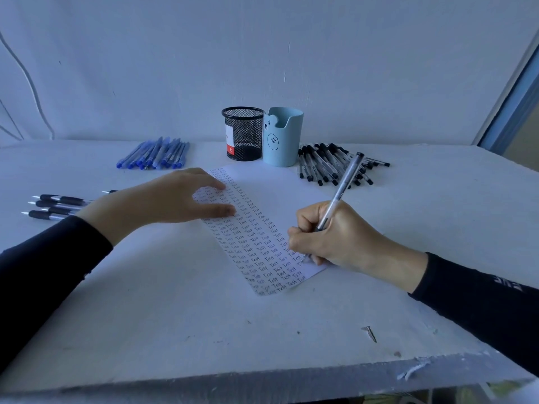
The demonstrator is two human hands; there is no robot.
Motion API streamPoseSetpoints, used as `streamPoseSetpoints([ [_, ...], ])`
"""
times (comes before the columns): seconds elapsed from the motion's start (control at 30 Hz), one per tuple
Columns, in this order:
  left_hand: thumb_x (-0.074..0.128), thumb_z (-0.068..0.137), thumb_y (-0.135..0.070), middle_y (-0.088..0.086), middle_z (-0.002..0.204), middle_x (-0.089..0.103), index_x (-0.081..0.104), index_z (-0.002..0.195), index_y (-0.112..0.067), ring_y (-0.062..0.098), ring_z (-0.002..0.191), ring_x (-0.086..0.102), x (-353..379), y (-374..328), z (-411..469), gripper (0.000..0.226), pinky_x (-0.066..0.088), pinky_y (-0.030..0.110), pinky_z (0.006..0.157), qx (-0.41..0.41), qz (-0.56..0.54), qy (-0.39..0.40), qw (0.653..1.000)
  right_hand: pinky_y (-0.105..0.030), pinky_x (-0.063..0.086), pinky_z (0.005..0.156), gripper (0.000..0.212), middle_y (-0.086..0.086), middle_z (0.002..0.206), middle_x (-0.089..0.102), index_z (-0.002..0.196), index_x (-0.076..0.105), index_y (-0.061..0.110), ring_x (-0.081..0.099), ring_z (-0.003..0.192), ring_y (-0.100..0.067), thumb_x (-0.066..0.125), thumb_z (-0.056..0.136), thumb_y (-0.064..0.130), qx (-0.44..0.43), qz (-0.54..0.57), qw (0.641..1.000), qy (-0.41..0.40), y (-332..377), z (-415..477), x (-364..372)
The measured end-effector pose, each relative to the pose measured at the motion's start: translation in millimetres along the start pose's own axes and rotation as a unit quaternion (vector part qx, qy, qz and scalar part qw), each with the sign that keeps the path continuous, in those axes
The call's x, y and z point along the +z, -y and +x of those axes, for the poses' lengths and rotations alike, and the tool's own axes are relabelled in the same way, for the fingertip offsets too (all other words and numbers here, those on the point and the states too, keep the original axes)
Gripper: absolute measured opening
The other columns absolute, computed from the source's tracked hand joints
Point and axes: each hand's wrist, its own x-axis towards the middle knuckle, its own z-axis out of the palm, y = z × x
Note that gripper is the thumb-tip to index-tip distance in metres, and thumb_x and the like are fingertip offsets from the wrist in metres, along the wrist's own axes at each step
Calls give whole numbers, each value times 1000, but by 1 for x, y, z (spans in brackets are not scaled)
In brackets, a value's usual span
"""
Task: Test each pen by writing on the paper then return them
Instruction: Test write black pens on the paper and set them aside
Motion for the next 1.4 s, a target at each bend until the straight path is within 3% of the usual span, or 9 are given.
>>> streamPoseSetpoints([
  [0.4, 41, 51, -94, -13, 136, 49, 53, 131, -40, 6, 115, 45, 1, 4, 1, 98, 34, 26, 96, 3, 0, -6, 1000, -22, 45, 46, 50, 6, 40, 47, 45, 41, 18, 45, 37, -7, 67, 83, 0, 6, -14, 1000, -5, 2, 0, 0],
  [0.5, 41, 51, -94, -14, 136, 48, 53, 131, -40, 6, 114, 44, 1, 4, 2, 97, 33, 26, 95, 2, 0, -4, 1000, -17, 41, 42, 51, 3, 42, 47, 45, 40, 17, 45, 38, -8, 67, 83, -1, 2, -9, 1000, -2, 2, 0, -1],
  [0.63, 41, 50, -95, -14, 136, 48, 54, 131, -41, 6, 113, 45, 2, 4, 2, 98, 34, 27, 95, -1, -1, -6, 1000, -25, 45, 48, 53, 6, 39, 46, 41, 43, 21, 47, 37, -7, 67, 84, 1, 6, -10, 1000, -13, -1, 1, -1],
  [0.77, 41, 49, -94, -14, 137, 48, 53, 131, -40, 6, 114, 45, 1, 3, 1, 99, 35, 27, 95, -3, -3, -6, 1000, -15, 41, 42, 54, -6, 44, 42, 40, 39, 20, 44, 37, -9, 67, 83, 0, 0, -8, 1000, -16, -1, 2, -1],
  [0.93, 40, 51, -94, -12, 138, 48, 52, 133, -39, 5, 113, 43, 1, 2, 1, 99, 33, 26, 94, -1, 5, -3, 1000, -17, 41, 42, 52, -6, 46, 44, 40, 40, 20, 46, 37, -9, 66, 82, 2, 0, -16, 1000, -15, -4, 3, -1],
  [1.2, 41, 49, -94, -14, 136, 48, 52, 132, -40, 7, 119, 45, 0, 1, 0, 100, 34, 26, 98, -4, -6, 0, 1000, -18, 33, 43, 52, -2, 46, 52, 45, 47, 18, 42, 42, -9, 53, 96, 10, -2, 22, 999, -30, 3, 7, -9],
  [1.3, 41, 48, -94, -15, 135, 48, 53, 132, -40, 8, 119, 47, 0, 0, 0, 101, 35, 26, 97, -4, -8, 1, 1000, -20, 27, 41, 23, -2, 45, 46, 79, 54, 19, 35, 40, -12, 58, 96, 34, 22, 32, 999, -29, 7, 10, -16],
  [1.4, 42, 47, -94, -17, 133, 48, 53, 131, -39, 6, 117, 47, 1, -1, -1, 101, 35, 25, 98, -6, -22, -6, 1000, -19, 26, 38, 25, 1, 43, 43, 111, 57, 32, 34, 37, -10, 42, 100, 49, 52, 23, 997, -43, 6, 16, -23],
])
